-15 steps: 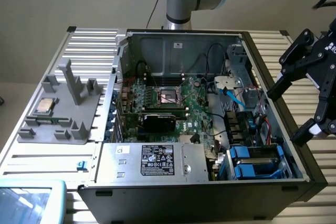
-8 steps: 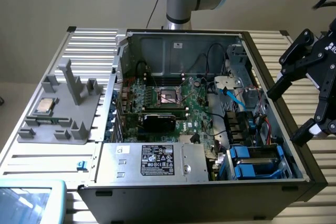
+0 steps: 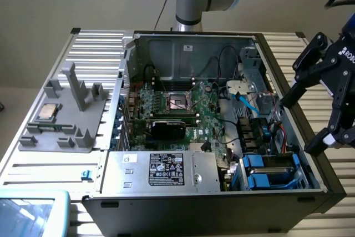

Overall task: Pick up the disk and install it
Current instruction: 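Insert the second disk wire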

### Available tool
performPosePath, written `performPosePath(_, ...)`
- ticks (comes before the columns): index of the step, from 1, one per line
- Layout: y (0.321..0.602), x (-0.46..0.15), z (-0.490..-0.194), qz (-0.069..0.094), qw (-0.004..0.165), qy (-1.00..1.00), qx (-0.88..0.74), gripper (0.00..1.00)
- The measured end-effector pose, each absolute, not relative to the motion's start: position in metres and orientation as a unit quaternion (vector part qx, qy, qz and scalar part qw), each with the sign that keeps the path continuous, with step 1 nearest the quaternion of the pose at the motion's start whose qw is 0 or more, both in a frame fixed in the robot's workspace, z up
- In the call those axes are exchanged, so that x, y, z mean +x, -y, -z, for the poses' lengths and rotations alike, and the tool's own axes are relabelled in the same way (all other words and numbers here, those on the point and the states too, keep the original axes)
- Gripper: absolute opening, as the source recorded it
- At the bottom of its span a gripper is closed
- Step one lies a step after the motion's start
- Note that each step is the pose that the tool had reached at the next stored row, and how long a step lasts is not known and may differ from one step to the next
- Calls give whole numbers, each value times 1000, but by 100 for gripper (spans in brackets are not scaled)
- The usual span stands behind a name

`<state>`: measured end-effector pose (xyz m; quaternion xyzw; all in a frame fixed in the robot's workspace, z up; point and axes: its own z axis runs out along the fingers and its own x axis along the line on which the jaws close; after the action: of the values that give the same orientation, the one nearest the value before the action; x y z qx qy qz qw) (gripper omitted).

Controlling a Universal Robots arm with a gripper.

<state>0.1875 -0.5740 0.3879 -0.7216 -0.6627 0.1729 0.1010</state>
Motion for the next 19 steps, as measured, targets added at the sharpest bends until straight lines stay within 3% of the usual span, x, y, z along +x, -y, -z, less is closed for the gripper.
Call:
performPosePath(7,574,186,-388,-134,56,669,-729,90)
performPosePath(19,574,185,-388,-132,55,669,-729,90)
